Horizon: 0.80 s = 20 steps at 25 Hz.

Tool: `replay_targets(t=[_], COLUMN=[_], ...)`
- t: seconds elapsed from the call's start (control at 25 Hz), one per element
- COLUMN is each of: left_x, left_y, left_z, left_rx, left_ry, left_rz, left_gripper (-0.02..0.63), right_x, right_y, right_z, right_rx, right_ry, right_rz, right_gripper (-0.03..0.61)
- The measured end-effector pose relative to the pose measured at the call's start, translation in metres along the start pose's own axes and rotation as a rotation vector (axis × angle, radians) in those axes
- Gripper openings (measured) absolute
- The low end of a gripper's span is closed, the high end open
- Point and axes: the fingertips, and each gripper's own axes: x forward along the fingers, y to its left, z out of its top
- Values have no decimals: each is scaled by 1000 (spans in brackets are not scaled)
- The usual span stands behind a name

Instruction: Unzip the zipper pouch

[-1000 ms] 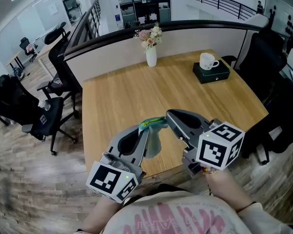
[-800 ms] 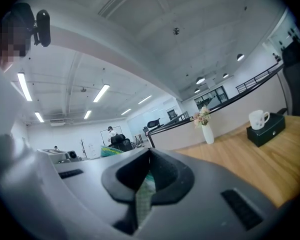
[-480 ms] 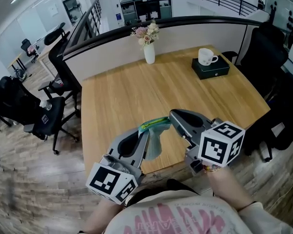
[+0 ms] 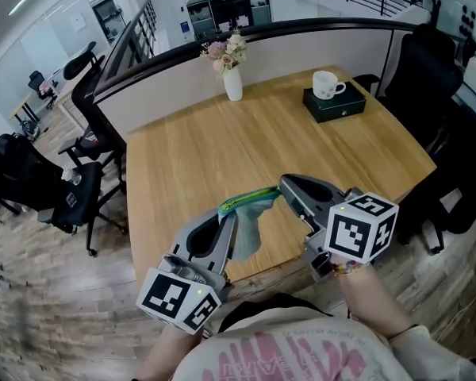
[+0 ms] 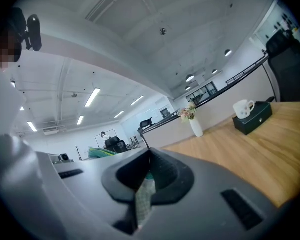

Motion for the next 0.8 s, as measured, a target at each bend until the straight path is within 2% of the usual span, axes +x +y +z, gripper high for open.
replay_targets(t=[0.8], left_x=[11], left_y=[-10], left_z=[5], left_rx=[-19], left_ry=[-10], left_rz=[-39], left_gripper=[8], right_x=[-27], right_y=[-27], right_z=[10], right_rx=[19], right_ry=[-32], right_rz=[-80], right_gripper=[-2])
